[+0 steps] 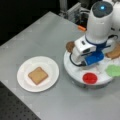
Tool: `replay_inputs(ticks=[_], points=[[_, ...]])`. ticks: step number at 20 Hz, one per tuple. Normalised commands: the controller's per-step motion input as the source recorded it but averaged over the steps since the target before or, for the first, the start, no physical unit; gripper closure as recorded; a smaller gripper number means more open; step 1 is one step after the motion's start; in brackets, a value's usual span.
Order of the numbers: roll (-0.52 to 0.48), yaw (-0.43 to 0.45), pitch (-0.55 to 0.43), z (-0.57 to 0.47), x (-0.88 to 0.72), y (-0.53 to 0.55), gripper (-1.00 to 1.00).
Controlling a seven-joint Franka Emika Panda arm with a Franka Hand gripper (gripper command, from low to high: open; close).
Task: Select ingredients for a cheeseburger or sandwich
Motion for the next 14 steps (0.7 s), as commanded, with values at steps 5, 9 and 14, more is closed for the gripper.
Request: replay_inputs(ticks=[5, 9, 14], points=[[-0.142, -0.082, 0.113, 0.08, 0.37, 0.37, -1.00], [-0.169, -0.080, 0.100, 0.19, 0.36, 0.34, -1.00], [-0.181, -0.025, 0.102, 0.32, 0.37, 0.31, -1.00]])
